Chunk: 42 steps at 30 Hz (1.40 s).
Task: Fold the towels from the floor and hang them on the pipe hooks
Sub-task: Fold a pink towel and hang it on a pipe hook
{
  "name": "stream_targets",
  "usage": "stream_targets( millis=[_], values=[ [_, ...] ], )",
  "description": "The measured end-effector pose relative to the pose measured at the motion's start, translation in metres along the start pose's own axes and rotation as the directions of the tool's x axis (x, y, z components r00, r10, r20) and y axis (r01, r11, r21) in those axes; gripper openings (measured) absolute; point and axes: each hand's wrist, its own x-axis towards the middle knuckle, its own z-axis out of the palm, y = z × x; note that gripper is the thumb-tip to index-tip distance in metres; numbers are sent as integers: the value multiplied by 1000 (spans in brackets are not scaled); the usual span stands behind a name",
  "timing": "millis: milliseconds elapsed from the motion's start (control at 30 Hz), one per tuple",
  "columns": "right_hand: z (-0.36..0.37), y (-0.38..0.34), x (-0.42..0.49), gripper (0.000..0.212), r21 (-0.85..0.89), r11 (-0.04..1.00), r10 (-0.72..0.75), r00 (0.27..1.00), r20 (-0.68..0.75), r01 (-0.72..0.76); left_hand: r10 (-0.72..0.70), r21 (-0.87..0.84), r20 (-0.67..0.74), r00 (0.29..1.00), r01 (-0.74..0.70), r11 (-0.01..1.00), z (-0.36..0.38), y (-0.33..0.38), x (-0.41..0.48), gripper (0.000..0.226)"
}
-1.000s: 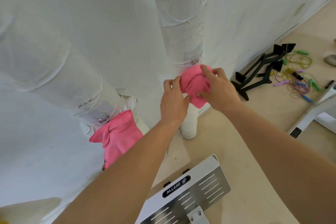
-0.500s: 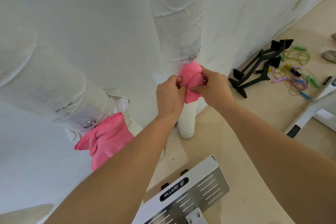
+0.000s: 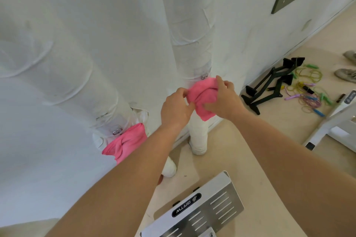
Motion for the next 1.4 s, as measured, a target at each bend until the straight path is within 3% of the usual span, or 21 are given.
stream_targets(
  millis=[267,433,600,867,1067,1167,1400],
  values=[
    [-34,-20,-27,88,-193,980,38,999,-20,-41,1,125,129,992,-17,992,-41,26,-26,55],
    [-55,-41,-61,61,-235,972,26,999,34,-18,-41,234,210,977,-10,972,-73,36,-46,63],
    [-70,-72,-115,59,-318,948,12,997,80,15,-82,317,274,958,-9,948,-118,42,-86,69],
    [-75,-132,-233,55,-479,873,-21,989,146,89,-56,371,334,941,-77,925,-187,28,-184,61],
    [-44,-165,-319,51,-463,882,-15,987,163,90,12,325,386,922,-148,934,-234,-3,-258,51],
    [-22,-185,-361,55,-519,850,2,986,166,86,-9,356,443,896,-167,919,-254,-25,-295,56],
    [12,-222,-441,57,-544,829,-31,982,187,129,-9,380,412,911,-163,911,-293,-62,-370,55]
  ],
)
